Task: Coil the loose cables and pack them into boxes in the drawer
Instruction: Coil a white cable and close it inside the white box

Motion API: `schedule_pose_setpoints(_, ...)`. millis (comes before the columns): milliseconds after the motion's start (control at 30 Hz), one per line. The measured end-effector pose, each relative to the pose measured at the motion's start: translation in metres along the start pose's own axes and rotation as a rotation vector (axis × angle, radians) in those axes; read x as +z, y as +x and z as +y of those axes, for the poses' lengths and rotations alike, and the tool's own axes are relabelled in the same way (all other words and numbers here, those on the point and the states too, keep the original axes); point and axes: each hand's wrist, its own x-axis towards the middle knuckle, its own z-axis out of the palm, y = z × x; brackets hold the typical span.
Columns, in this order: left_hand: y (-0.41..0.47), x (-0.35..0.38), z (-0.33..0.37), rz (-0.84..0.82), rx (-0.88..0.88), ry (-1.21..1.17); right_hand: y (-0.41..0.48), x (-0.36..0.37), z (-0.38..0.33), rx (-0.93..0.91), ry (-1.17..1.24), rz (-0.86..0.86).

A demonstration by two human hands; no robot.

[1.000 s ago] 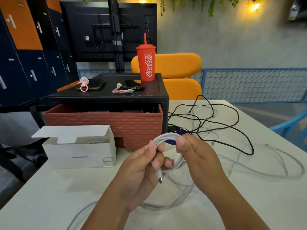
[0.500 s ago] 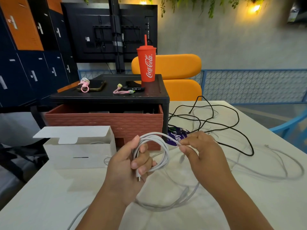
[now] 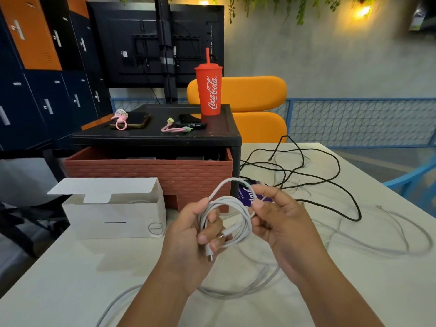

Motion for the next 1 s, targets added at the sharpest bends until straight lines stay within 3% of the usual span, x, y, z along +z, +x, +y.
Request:
schedule_pose_setpoints(233, 0.003, 0.0, -0.003, 0.051, 0.11, 0.028, -0.002, 0.008, 0.01, 0.057, -0.126, -0.105)
schedule_pose_setpoints(400, 0.002, 0.001, -0.007, 0.062, 0.096, 0.055, -0.005, 0.016, 0.02, 0.078, -0.205, -0.201)
schedule_pose_setpoints(700, 0.005, -0.001, -0.004, 0.141, 0.19, 0.118, -0.004, 0.015, 0.017, 0.181, -0.309, -0.174)
schedule_pose_setpoints(933, 0.008, -0.011, 0.002, 0.205, 0.257, 0.093, -0.005, 0.006, 0.005, 0.187, -0.336, -0.218)
schedule_pose_setpoints(1000, 0.009, -0.01, 0.002, 0.204, 0.251, 0.075, -0.004, 0.006, 0.004, 0.115, -0.411, -0.167)
